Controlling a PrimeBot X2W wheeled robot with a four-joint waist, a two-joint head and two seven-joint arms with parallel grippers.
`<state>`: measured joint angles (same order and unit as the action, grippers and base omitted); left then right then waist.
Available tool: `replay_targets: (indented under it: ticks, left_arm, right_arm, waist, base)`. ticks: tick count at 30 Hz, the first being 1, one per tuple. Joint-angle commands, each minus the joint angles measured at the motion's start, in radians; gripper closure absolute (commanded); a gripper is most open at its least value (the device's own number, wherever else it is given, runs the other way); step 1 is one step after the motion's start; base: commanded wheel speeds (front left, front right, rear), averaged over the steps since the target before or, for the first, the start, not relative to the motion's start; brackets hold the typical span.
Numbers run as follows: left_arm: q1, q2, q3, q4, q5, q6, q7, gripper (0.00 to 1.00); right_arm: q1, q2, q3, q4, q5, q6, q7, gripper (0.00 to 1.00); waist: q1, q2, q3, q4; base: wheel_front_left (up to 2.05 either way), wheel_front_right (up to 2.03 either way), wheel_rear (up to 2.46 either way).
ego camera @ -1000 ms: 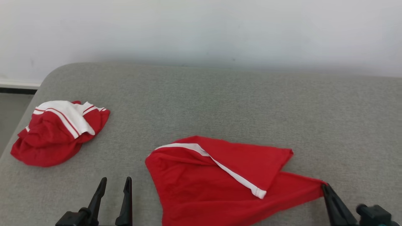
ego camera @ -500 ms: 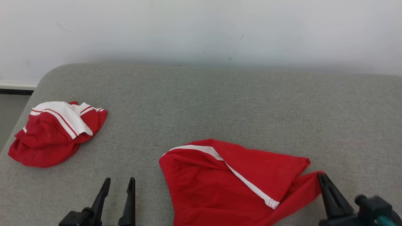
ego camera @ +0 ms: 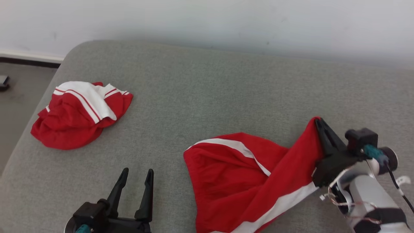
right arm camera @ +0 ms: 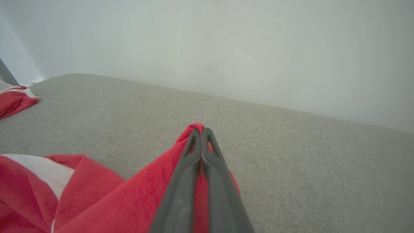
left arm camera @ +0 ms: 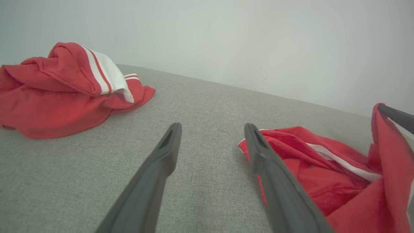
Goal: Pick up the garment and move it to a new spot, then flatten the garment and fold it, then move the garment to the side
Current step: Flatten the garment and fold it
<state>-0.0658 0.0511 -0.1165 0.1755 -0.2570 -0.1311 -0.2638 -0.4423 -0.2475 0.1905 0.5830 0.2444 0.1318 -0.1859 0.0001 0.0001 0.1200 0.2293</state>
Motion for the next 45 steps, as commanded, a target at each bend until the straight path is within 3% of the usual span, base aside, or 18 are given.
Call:
replay_targets:
  ticks: [1,8,10,11,15,18,21,22,28,36,45]
  left_arm:
    - [-0.018,0.0,-0.007,0.003,-0.015,0.002,-0.001,0.0]
    - [-0.032,-0.001,-0.02,0.007,-0.021,0.002,-0.001,0.0]
    - [-0.036,-0.001,-0.024,0.009,-0.023,0.002,-0.001,0.0]
    - [-0.037,-0.001,-0.025,0.01,-0.023,0.002,-0.001,0.0]
    - [-0.035,-0.001,-0.016,0.012,-0.016,0.002,-0.001,0.0]
    - [-0.011,-0.001,-0.001,0.014,0.001,0.002,-0.001,0.0]
    - [-0.005,0.0,0.004,0.014,0.002,0.002,-0.001,0.0]
    - [0.006,0.0,0.015,0.014,0.005,0.002,-0.001,0.0]
    - [0.047,0.0,0.046,0.007,0.022,0.002,-0.001,0.0]
    - [0.088,0.0,0.081,-0.002,0.04,0.002,-0.001,0.0]
    - [0.106,0.0,0.092,-0.005,0.049,0.002,-0.001,0.0]
  right_arm:
    - [-0.054,0.012,0.001,0.062,-0.01,-0.002,-0.016,1.0]
    - [-0.216,0.066,-0.026,0.347,-0.036,-0.002,-0.044,1.0]
    - [-0.246,0.072,-0.017,0.405,-0.044,-0.002,-0.053,0.36]
    - [-0.256,0.074,-0.013,0.424,-0.044,-0.002,-0.058,0.0]
    - [-0.261,0.08,-0.005,0.434,-0.03,-0.002,-0.078,0.0]
    - [-0.198,0.064,-0.028,0.307,0.004,-0.002,-0.079,0.0]
    - [-0.17,0.062,-0.034,0.269,0.015,-0.002,-0.078,0.0]
    - [-0.118,0.052,-0.042,0.189,0.031,-0.002,-0.078,0.0]
    - [0.081,0.019,-0.095,-0.03,0.052,-0.002,-0.078,0.0]
    - [0.312,0.034,-0.16,-0.248,0.041,-0.002,-0.078,0.0]
    - [0.439,0.057,-0.163,-0.327,0.01,-0.002,-0.078,0.0]
  waist:
    - [-0.0001,-0.0001,0.04,0.039]
    - [-0.0001,-0.0001,0.063,0.049]
    - [-0.0001,-0.0001,0.064,0.046]
    - [-0.0001,-0.0001,0.064,0.043]
    - [-0.0001,-0.0001,0.049,0.017]
    - [-0.0001,-0.0001,0.015,-0.017]
    - [-0.0001,-0.0001,0.005,-0.026]
    - [-0.0001,-0.0001,-0.017,-0.043]
    - [-0.0001,-0.0001,-0.072,-0.084]
    - [-0.0001,-0.0001,-0.109,-0.118]
    - [-0.0001,-0.0001,-0.127,-0.118]
  base:
    - [0.0,0.0,0.0]
    - [0.0,0.0,0.0]
    - [0.0,0.0,0.0]
    - [0.0,0.0,0.0]
    - [0.0,0.0,0.0]
    - [0.0,0.0,0.0]
    - [0.0,0.0,0.0]
    - [0.0,0.0,0.0]
    - [0.0,0.0,0.0]
    - [0.0,0.0,0.0]
    - [0.0,0.0,0.0]
